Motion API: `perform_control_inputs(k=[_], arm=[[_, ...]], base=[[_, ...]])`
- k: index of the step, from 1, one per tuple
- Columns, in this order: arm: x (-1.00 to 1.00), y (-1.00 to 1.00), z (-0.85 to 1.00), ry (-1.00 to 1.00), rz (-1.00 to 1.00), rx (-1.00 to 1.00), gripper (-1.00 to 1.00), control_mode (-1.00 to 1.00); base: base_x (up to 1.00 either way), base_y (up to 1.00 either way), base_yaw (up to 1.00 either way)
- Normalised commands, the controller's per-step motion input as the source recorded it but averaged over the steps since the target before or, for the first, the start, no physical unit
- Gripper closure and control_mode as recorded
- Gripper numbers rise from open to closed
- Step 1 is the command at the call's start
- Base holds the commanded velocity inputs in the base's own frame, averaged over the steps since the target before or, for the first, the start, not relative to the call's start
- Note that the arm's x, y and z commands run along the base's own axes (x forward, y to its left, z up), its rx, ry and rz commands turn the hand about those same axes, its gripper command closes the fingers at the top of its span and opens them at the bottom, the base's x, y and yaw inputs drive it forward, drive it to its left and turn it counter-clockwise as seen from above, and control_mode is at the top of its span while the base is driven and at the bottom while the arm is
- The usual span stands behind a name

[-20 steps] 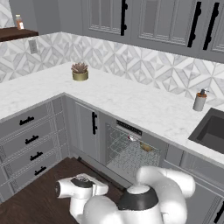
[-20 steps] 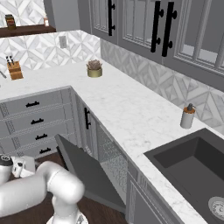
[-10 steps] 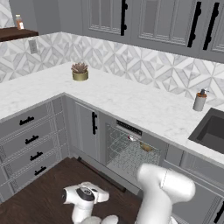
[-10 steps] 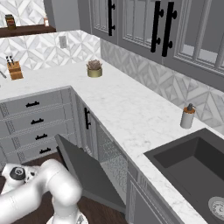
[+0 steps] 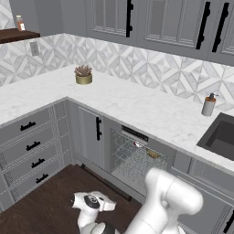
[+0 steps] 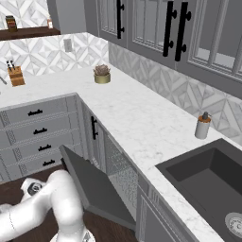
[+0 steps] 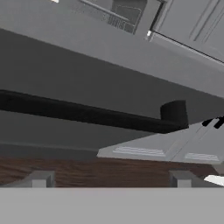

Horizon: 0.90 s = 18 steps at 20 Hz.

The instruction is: Pick up the cup and bowl from the counter, place them in the dishwasher, and close the dishwasher door.

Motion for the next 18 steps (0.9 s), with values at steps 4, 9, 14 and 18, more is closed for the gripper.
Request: perform_control_inputs(k=[4, 9, 14, 18], arm=[[1.0, -0.19, -0.61, -0.26, -0.02, -0.09, -1.0, -1.0], [0.99, -0.79, -0.71, -0.26, 0.0, -0.38, -1.0, -1.0], [0.98, -0.94, -0.07, -0.01, -0.09, -0.54, -1.0, -1.0], [1.0, -1.0, 0.12, 0.0, -0.13, -0.44, -1.0, -1.0]], base=[[0.0, 0.0, 0.0], [0.0, 0.0, 0.0], [0.0, 0.0, 0.0], [0.0, 0.0, 0.0]])
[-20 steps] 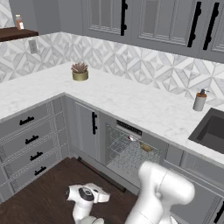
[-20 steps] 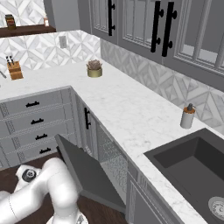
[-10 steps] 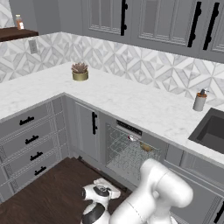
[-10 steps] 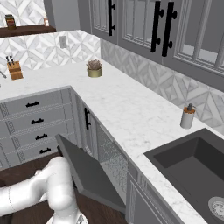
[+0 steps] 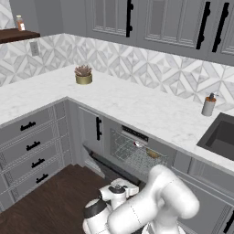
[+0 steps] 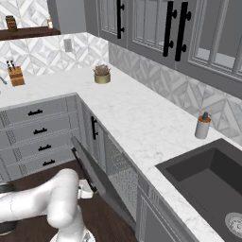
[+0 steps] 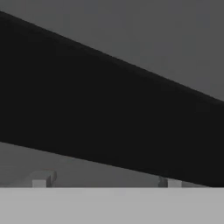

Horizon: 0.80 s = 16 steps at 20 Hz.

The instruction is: Pick up the cup and bowl from the counter, place them in the dishwasher, and close the dishwasher door.

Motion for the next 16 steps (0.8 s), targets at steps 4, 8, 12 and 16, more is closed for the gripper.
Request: perform_control_inputs(k=[4, 8, 12, 16], arm=[[1.0, -1.0, -0.17, 0.01, -0.17, -0.08, -1.0, -1.0], [1.0, -1.0, -0.44, 0.0, -0.18, 0.03, -1.0, -1.0], [0.97, -0.97, -0.45, -0.01, -0.15, 0.05, -1.0, -1.0], [0.66, -0.73, -0.42, -0.07, -0.1, 0.01, -1.0, -1.0]], base=[[0.0, 0.0, 0.0], [0.0, 0.0, 0.0], [0.0, 0.0, 0.0], [0.0, 0.0, 0.0]])
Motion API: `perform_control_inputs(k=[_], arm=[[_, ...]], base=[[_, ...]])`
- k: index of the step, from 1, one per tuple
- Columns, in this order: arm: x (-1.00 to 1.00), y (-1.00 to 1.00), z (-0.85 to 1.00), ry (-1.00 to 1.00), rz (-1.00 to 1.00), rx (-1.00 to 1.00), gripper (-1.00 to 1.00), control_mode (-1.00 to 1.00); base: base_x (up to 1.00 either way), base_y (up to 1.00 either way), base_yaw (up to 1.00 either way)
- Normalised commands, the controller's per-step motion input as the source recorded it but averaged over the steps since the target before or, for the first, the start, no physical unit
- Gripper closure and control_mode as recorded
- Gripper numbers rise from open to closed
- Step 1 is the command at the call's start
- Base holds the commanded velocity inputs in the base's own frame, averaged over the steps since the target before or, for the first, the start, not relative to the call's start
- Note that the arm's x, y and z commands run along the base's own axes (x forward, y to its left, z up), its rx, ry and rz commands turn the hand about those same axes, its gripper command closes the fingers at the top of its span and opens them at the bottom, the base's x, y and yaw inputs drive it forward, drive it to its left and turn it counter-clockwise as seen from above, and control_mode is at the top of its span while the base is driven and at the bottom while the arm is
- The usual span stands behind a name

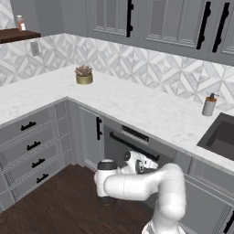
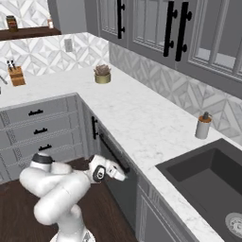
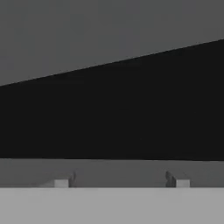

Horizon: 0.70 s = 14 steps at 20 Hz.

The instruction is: Pick up the cup and bowl from the counter, place them in the dishwasher, and close the dishwasher door.

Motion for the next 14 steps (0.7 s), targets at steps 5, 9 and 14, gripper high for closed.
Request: perform_control_inputs(k=[5, 9, 14], arm=[[0.39, -0.6, -0.33, -0.03, -0.06, 0.02, -1.0, -1.0], [0.33, -0.56, -0.36, -0.04, -0.03, 0.0, -1.0, -1.0], [0.13, -0.11, -0.31, -0.03, -0.01, 0.0, -1.0, -1.0]], base=[[0.0, 0.0, 0.0], [0.0, 0.0, 0.0], [0.0, 0.0, 0.0]])
